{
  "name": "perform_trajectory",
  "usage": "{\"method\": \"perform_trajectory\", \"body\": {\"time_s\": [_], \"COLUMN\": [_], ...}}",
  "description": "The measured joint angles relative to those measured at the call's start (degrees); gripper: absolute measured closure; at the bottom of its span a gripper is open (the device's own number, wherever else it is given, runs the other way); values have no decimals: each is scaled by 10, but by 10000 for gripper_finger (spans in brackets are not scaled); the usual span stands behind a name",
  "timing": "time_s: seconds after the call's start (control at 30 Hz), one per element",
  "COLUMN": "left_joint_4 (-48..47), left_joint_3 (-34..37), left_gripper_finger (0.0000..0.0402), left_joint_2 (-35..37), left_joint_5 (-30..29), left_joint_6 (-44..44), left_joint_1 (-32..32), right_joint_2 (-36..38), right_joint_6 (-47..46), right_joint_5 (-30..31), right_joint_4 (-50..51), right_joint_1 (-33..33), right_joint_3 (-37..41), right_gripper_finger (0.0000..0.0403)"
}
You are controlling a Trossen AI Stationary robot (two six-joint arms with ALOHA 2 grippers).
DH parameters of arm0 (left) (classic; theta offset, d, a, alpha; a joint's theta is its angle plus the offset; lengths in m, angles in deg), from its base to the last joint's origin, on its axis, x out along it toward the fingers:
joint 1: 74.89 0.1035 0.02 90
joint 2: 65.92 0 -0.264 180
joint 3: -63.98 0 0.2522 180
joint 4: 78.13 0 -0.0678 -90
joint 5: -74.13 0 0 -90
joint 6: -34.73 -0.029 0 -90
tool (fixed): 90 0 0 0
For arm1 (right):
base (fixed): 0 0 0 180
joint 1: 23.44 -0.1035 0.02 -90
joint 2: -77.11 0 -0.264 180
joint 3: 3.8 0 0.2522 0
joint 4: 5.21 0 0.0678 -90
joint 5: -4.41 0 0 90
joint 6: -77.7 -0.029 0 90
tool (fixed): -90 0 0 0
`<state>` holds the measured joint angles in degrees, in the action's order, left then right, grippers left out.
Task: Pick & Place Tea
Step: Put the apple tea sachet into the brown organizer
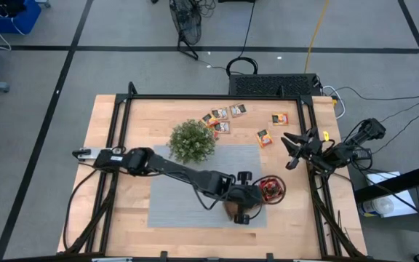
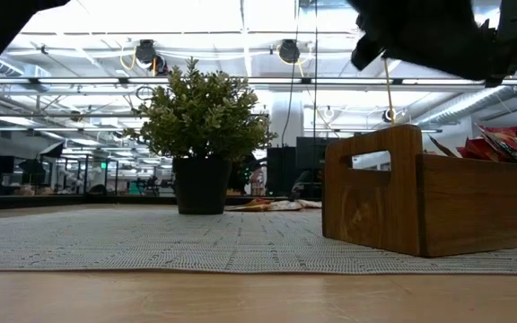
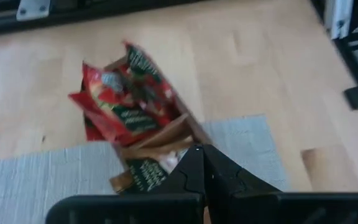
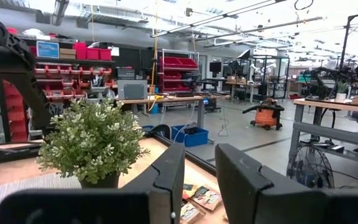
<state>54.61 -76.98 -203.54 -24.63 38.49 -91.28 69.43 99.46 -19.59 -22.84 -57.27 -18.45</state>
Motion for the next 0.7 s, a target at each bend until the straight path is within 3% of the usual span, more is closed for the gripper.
{"method": "perform_trajectory", "body": {"time_s": [0.27,0.7], "left_joint_4": [-30,8], "left_joint_3": [0,0], "left_gripper_finger": [401,401], "left_joint_2": [-25,-58], "left_joint_5": [21,60], "left_joint_6": [8,4], "left_joint_1": [2,11], "right_joint_2": [0,0], "right_joint_6": [0,0], "right_joint_5": [0,0], "right_joint_4": [0,-1], "right_joint_1": [0,0], "right_joint_3": [0,0], "right_gripper_finger": [324,323]}}
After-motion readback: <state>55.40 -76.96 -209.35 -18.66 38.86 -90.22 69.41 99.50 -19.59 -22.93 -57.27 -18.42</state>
